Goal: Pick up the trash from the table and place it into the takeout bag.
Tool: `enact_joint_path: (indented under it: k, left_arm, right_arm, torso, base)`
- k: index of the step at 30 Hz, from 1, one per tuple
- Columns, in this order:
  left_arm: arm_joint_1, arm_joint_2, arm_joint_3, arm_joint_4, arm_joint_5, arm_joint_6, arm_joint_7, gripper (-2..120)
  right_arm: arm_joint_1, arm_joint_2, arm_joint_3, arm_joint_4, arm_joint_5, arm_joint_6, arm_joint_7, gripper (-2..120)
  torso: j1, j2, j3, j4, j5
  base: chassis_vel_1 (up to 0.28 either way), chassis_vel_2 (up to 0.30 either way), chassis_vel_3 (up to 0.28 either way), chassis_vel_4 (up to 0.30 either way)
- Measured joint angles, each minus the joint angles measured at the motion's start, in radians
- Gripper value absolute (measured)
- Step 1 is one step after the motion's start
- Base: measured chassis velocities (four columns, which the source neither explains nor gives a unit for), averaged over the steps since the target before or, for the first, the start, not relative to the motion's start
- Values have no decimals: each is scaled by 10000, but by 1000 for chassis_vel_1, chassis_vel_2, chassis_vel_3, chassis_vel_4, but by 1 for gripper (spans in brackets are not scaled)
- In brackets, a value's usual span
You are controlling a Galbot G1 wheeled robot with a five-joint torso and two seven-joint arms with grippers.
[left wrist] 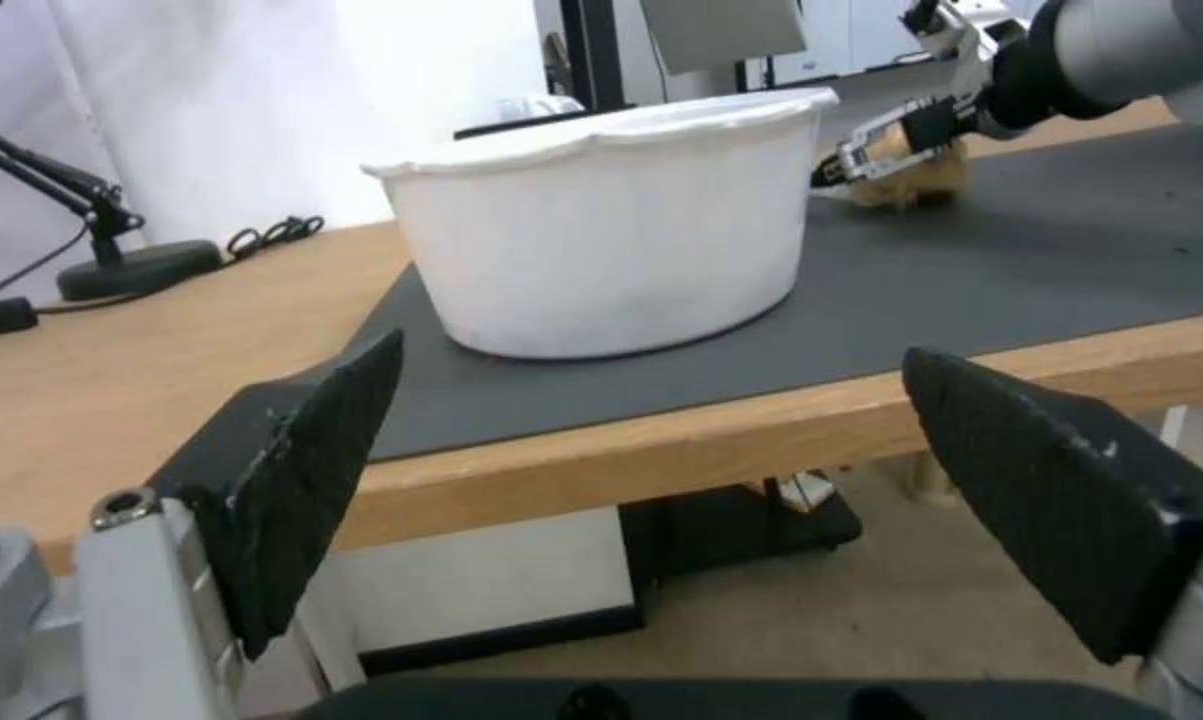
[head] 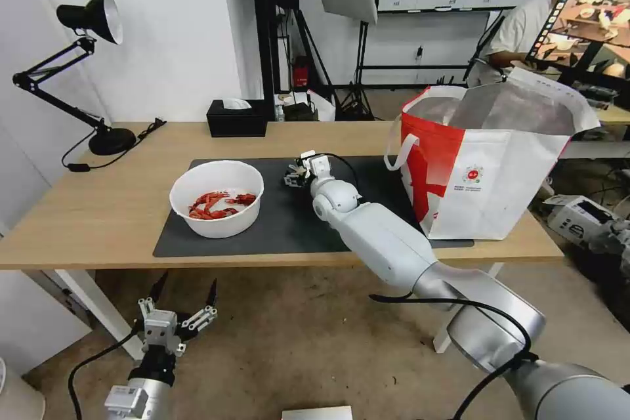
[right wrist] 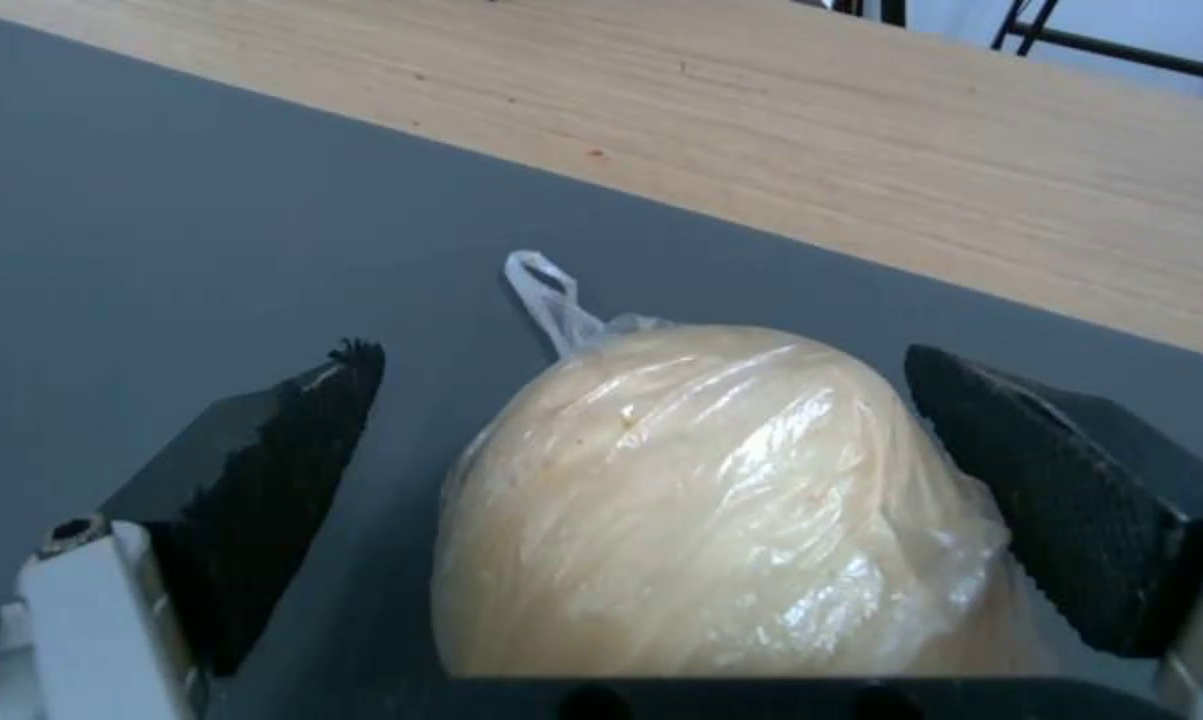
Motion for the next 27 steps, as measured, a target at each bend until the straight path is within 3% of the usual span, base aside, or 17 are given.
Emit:
enact_joint_path:
  k: [5, 9, 16, 21, 27]
  left_arm:
    - [-5, 9, 1, 12, 0, 0, 2, 100]
    - [-22, 12, 2, 39, -2, -1, 3, 100]
    - [-35, 22, 6, 40, -9, -13, 3, 100]
    - [-61, 47, 12, 40, -22, -15, 3, 100]
    - [-67, 83, -15, 18, -31, -16, 1, 100]
  right_arm:
    - [2, 17, -1, -6, -2, -40, 54, 100]
    - [6, 63, 19, -25, 123, -74, 235, 89]
    - [-98, -36, 8, 175, 163, -202, 459, 59]
    - [-179, -195, -35, 441, 249, -368, 618, 46]
    - [-454, -813, -125, 1575, 403, -409, 808, 22]
  torso:
    - [0, 0, 0, 0, 0]
    - [0, 0, 0, 0, 0]
    - [0, 0, 0, 0, 0]
    - [0, 0, 0, 0, 0]
    - [0, 0, 0, 1, 1]
  base:
    - [0, 0, 0, 0]
    - [0, 0, 0, 0]
    - [0, 0, 0, 0]
    - [0, 0, 0, 0]
    - [0, 0, 0, 0]
